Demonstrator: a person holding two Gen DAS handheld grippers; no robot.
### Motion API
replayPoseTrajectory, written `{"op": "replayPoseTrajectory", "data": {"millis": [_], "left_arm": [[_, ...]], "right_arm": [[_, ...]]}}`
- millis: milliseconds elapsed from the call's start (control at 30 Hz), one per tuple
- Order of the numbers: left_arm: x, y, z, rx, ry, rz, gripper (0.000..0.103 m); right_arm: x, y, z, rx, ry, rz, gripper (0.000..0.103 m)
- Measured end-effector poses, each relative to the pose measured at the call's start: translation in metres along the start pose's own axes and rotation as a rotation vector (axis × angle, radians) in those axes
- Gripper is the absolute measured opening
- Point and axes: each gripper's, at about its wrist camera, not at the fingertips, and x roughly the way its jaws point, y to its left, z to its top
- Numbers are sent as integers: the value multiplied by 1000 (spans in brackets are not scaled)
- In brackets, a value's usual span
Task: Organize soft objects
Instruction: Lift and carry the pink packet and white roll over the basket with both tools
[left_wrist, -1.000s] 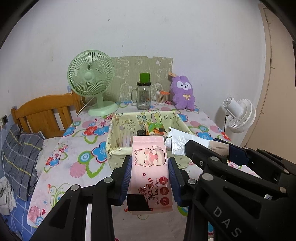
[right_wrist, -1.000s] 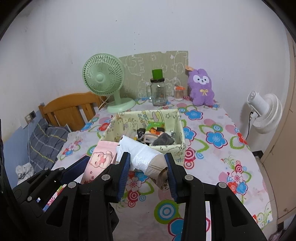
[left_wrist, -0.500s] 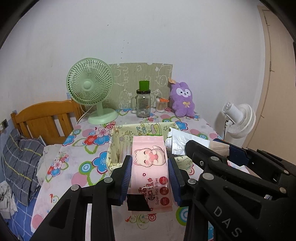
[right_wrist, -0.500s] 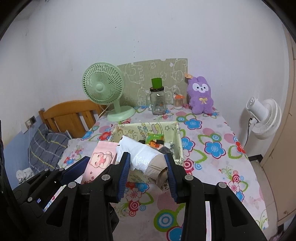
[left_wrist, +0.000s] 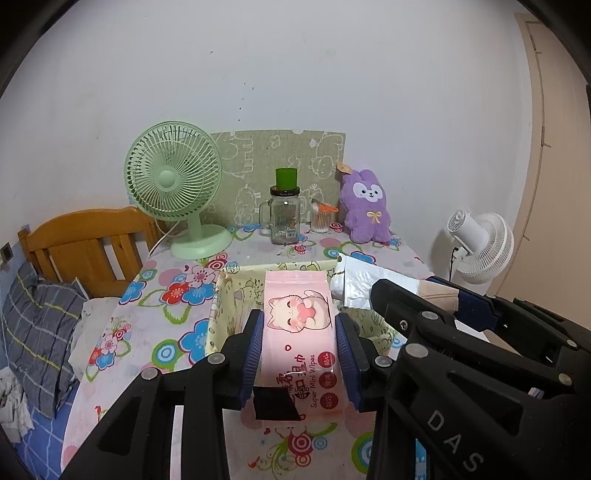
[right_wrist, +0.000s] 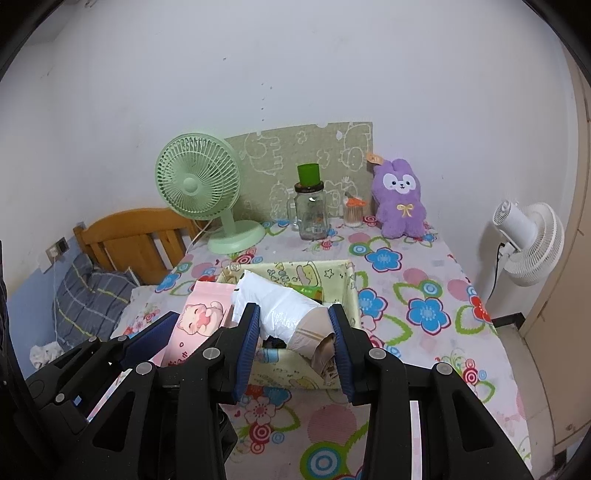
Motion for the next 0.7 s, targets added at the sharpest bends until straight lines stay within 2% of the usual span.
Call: {"op": "replayPoseTrajectory", "data": {"millis": [700], "left_arm": [[53, 10, 25, -15, 25, 5, 39]], "right_arm": [[56, -9, 27, 11, 25, -9, 41]]}}
